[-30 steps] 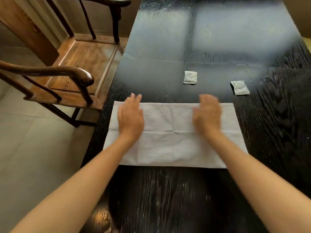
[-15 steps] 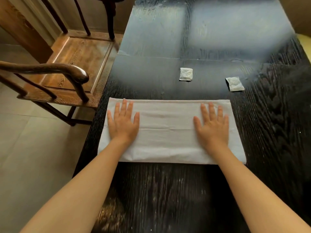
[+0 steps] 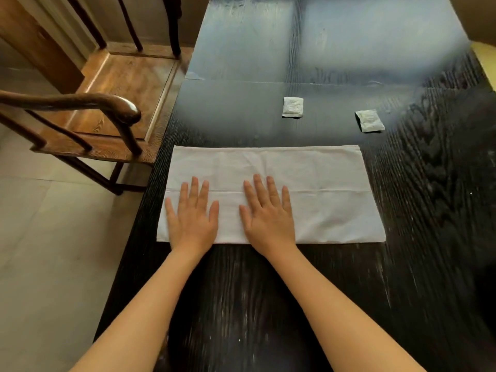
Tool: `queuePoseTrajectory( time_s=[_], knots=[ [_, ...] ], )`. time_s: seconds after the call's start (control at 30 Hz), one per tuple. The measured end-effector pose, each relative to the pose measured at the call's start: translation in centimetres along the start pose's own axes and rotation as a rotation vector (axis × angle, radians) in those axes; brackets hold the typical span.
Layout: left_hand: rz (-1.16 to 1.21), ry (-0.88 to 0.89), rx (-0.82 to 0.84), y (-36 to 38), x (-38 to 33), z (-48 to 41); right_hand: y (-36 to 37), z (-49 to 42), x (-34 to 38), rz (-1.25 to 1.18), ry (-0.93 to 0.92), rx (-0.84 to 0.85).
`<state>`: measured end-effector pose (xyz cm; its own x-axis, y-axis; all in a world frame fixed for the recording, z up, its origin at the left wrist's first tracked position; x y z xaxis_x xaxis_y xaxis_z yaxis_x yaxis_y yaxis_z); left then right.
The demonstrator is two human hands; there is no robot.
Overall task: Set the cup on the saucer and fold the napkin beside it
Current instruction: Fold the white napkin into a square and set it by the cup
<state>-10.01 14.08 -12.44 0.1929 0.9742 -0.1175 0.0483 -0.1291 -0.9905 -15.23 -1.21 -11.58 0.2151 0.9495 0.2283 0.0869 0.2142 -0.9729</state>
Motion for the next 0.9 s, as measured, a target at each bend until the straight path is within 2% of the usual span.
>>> queuePoseTrajectory(
  time_s=[0.2, 0.43, 0.6, 0.67, 0.73, 0.8, 0.9],
  knots=[
    [-0.033, 0.044, 0.002, -0.7, 4.8, -1.0, -1.7, 1.9, -6.9, 0.070, 0.036, -0.009],
    [-0.046, 0.047, 0.016, -0.6, 4.9, -1.0, -4.1, 3.9, -14.3, 0.146, 0.114, -0.021],
    [-0.188, 0.103, 0.044, -1.4, 4.6, -1.4, -5.6, 3.9, -15.4, 0.142, 0.044, 0.066],
    [-0.232, 0.223, -0.004, -2.1, 4.5, -1.0, -6.5, 4.3, -15.5, 0.145, 0.003, 0.088],
    [-0.212, 0.449, -0.032, -2.8, 4.7, 0.1, -7.5, 5.3, -15.4, 0.202, -0.091, 0.076],
    [-0.193, 0.655, 0.026, -3.6, 5.2, 1.7, -7.9, 6.6, -14.8, 0.349, -0.213, 0.108],
    [-0.347, 0.829, 0.073, -3.7, 6.6, 3.2, -8.0, 7.5, -13.9, 0.496, -0.280, 0.172]
  ],
)
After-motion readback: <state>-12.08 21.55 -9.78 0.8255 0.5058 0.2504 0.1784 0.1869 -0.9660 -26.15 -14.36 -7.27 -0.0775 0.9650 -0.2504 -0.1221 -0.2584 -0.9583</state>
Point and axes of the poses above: each hand's wrist, its own z-axis away from the middle knuckle, its own y-axis out of the palm, x = y × z, the point moved 2 cm from there along -z, towards the middle knuckle, and after that the axes turned 10 degrees about -x, right-handed, at the moved point
